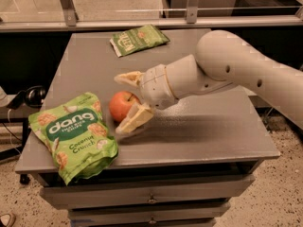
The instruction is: Move apple near green rice chip bag
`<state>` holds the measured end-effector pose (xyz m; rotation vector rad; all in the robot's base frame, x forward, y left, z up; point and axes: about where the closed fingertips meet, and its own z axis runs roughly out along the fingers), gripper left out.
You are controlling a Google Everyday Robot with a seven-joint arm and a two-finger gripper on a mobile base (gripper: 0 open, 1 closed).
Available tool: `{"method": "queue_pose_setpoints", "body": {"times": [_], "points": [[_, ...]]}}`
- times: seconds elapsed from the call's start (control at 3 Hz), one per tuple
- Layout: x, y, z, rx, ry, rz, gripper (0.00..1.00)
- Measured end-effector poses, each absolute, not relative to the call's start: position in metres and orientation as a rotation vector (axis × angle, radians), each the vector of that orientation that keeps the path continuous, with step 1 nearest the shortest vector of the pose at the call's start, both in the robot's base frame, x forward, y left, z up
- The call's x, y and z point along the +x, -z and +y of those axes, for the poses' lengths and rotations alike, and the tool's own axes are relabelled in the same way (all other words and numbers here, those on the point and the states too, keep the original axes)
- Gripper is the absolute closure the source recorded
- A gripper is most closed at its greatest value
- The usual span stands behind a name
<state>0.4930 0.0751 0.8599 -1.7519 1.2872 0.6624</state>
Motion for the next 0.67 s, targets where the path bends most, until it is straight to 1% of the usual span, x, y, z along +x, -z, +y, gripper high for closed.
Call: {"method": "queue_pose_setpoints", "body": {"times": [0.67], "points": [[0.4926, -0.8587, 0.0659, -1.775, -0.647, 1.293, 0.0]]}}
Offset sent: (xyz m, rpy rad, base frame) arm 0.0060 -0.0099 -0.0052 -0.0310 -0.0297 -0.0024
